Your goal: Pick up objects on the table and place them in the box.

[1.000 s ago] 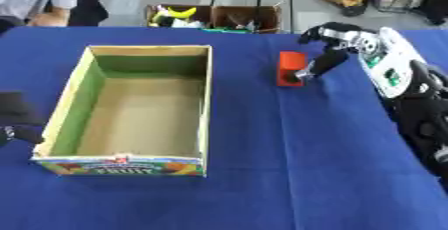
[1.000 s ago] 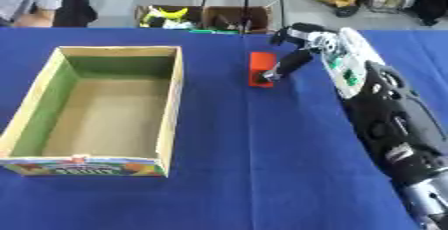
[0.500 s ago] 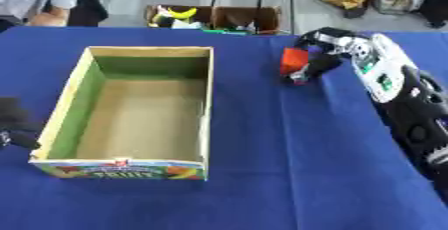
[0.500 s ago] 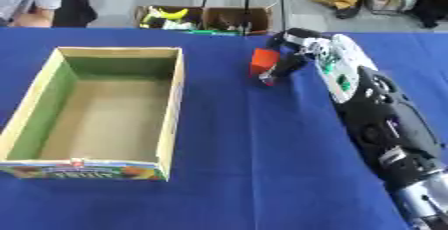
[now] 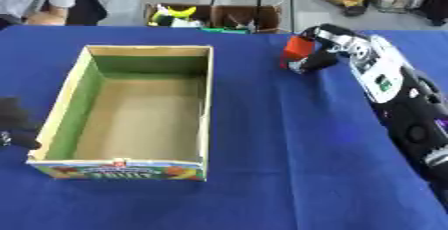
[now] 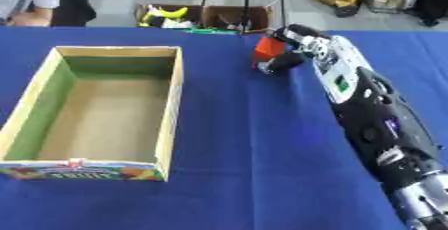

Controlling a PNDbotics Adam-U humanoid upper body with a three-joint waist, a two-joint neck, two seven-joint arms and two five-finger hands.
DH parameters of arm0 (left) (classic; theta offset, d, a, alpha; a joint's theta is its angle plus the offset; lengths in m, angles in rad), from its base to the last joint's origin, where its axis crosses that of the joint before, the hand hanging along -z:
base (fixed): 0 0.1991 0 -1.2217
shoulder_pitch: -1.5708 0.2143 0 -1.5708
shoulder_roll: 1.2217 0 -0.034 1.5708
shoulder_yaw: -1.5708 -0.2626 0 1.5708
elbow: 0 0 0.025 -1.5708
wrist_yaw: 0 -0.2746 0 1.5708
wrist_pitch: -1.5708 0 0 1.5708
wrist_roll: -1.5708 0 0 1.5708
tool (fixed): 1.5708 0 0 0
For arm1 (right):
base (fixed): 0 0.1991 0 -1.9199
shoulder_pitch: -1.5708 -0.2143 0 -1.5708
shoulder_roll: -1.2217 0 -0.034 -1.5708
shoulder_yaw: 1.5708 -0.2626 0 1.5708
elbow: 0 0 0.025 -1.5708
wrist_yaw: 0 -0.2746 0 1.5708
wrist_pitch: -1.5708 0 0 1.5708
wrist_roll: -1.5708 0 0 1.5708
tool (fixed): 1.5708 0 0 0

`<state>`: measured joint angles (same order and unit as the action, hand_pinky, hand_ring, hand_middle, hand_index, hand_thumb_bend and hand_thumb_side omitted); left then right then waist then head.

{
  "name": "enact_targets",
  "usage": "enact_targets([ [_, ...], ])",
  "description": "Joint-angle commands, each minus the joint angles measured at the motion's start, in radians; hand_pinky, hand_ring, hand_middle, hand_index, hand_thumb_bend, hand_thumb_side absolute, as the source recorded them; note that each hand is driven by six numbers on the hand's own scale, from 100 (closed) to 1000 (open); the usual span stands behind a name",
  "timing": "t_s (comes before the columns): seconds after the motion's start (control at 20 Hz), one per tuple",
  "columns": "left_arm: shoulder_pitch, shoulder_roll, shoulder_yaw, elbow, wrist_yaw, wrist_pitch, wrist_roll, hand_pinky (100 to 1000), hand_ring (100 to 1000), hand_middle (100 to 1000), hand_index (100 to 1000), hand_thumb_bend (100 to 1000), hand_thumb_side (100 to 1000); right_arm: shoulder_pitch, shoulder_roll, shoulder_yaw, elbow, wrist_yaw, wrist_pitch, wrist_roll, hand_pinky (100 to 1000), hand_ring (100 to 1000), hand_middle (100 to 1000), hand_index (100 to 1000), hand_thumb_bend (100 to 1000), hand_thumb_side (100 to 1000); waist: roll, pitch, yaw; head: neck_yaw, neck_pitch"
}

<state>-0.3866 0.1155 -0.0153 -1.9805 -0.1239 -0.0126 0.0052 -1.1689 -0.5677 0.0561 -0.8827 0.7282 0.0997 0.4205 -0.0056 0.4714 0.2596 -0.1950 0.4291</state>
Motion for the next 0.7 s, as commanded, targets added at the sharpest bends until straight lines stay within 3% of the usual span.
enact_targets([
  [0.05,-0.007,0.02,-0.002,-0.02,0.001,0.0,-0.004,489,592,577,734,100,1000,-0.023,-0.015,-0.002,-0.019,-0.023,0.019,-0.027,810,950,560,619,100,280,0.003,-0.026,-0.001,0.003,-0.003],
  [0.3,-0.005,0.02,-0.002,-0.02,0.001,0.001,-0.005,490,592,578,735,100,999,-0.032,-0.015,0.012,-0.041,-0.053,0.046,-0.038,793,929,497,540,100,109,0.005,-0.033,-0.009,0.004,0.003],
  [0.7,0.0,0.02,-0.001,-0.02,-0.002,0.004,-0.008,491,593,578,734,100,993,-0.031,-0.034,0.042,-0.14,-0.116,0.11,-0.076,752,886,434,452,100,100,0.004,-0.055,-0.017,0.008,0.013],
])
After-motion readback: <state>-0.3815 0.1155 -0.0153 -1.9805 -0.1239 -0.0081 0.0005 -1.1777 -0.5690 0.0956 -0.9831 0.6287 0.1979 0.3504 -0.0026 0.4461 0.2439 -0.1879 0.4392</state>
